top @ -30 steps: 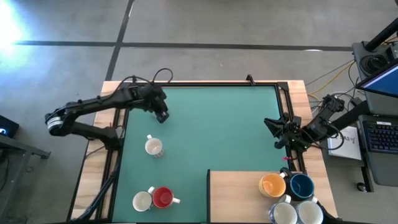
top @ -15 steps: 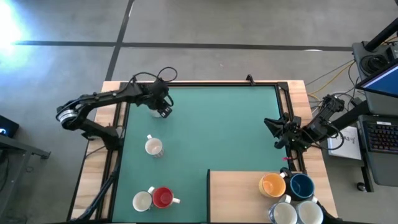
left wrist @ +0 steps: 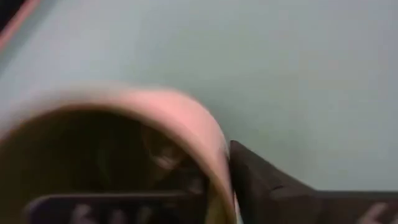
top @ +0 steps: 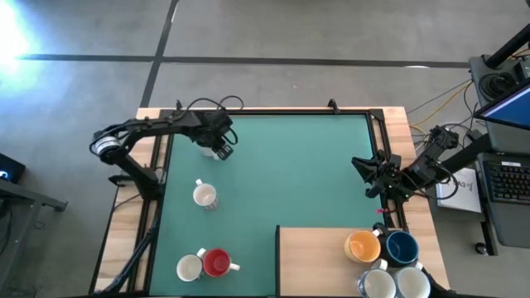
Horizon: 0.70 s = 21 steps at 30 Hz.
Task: Place coffee mugs
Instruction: Put the green mug on the shelf
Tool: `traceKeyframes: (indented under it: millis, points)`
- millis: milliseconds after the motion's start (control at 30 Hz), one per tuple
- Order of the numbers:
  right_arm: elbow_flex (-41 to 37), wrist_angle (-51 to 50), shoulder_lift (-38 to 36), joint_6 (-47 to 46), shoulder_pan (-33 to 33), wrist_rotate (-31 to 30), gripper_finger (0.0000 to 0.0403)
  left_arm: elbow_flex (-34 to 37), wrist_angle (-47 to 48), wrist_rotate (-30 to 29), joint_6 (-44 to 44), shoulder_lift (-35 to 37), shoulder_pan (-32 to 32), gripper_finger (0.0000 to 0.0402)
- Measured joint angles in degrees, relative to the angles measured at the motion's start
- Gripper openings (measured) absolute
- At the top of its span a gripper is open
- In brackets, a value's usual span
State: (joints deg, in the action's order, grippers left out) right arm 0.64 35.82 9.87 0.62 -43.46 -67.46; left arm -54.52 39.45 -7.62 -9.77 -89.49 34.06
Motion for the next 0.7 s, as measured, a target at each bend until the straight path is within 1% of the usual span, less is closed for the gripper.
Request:
traceKeyframes:
  millis: [33,67,133,233,433,533,700]
  points:
    - [0.0,0.0,0.0,0.0,0.0,0.0,0.005,-0.1,0.2,0.3,0.3,-0.2,0.0,0.0021]
    - [0.0,0.0,0.0,0.0,0.0,0.0,0.005,-0.2,-0.1,0.2,0.5,-0.2,0.0,0.0012]
    - [0.0,0.0,0.0,0.0,0.0,0.0,0.005,-0.6,-0.4,0.9,1.0,-0.3,0.1,0.0013]
    - [0.0,0.0,0.0,0.0,0.0,0.0,0.005,-2.2,2.1,1.4,1.4,0.2,-0.1,0.0009]
    - [0.0,0.0,0.0,0.0,0.0,0.0,0.005,-10.0,9.2,1.1,3.1,1.1,-1.8,0.0007]
    - [0.0,0.0,0.0,0.0,0.0,0.0,0.005,-14.2,10.6,1.3,3.3,2.0,-3.3,0.0007]
    - [0.0,0.0,0.0,0.0,0.0,0.0,0.005,-19.8,13.8,1.2,3.1,3.3,-8.1,0.0007]
